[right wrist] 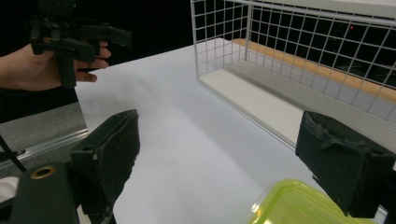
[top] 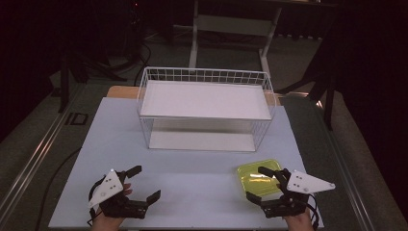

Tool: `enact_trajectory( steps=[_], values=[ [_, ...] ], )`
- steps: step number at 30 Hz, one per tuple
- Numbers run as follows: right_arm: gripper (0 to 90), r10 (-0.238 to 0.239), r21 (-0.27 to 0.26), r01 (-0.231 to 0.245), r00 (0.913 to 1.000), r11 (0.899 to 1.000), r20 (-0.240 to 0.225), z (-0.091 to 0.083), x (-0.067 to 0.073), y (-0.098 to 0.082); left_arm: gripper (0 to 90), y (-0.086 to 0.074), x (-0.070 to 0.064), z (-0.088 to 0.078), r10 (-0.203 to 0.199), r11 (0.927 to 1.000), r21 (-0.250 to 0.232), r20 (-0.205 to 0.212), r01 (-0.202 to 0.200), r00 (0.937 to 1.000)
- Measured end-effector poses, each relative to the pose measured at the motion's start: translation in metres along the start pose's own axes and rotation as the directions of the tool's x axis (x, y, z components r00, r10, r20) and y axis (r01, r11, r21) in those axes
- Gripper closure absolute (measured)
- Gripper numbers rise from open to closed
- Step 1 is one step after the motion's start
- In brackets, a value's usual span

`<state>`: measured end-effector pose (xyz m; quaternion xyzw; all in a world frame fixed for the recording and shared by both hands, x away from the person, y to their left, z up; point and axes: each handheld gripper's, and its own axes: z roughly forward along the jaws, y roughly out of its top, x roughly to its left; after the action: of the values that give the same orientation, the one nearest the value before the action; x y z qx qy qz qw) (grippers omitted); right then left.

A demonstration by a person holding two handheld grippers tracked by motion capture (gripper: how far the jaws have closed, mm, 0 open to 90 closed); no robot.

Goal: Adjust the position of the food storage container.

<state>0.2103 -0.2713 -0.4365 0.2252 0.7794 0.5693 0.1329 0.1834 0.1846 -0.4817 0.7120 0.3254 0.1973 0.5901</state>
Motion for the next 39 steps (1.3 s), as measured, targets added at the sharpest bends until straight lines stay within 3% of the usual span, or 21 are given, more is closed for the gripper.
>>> enact_trajectory(
  steps=[6,9,17,23,25,30,35,39],
  values=[
    [13.0,-0.046,0.007,0.047,0.9988,0.999,-0.018,0.003,0.010,0.005,2.2,0.001,-0.001,0.000,0.001,0.9999,-0.012,0.005,-0.001,1.0000],
    [13.1,-0.041,0.008,0.042,0.9986,0.999,-0.033,0.005,0.012,0.008,2.3,0.002,-0.002,-0.001,0.009,0.9999,-0.013,0.007,-0.009,0.9999],
    [12.8,-0.036,0.014,0.036,0.9992,0.999,-0.018,0.003,0.004,0.021,2.3,0.001,-0.006,0.002,0.033,0.9995,0.001,0.015,-0.033,0.9993],
    [12.4,0.014,0.009,-0.014,0.9991,1.000,0.039,-0.004,-0.018,0.027,2.3,0.000,-0.008,0.004,0.035,0.9993,0.010,0.021,-0.035,0.9992],
    [12.5,0.030,0.001,-0.030,0.9989,1.000,0.036,-0.006,-0.024,0.027,2.3,0.000,-0.008,0.005,0.029,0.9995,0.010,0.022,-0.030,0.9993],
    [12.8,0.023,0.036,-0.026,0.9971,0.999,0.072,-0.007,-0.037,0.026,2.3,-0.001,-0.009,0.006,0.027,0.9995,0.014,0.027,-0.027,0.9993],
    [14.9,0.056,0.061,-0.064,0.9917,0.996,0.115,-0.010,-0.059,0.019,2.3,-0.001,-0.009,0.007,0.026,0.9995,0.018,0.036,-0.027,0.9990],
    [26.2,0.048,0.084,-0.062,0.9865,0.995,0.157,-0.013,-0.074,0.010,2.3,-0.002,-0.009,0.007,0.026,0.9995,0.018,0.039,-0.026,0.9989]
  ],
)
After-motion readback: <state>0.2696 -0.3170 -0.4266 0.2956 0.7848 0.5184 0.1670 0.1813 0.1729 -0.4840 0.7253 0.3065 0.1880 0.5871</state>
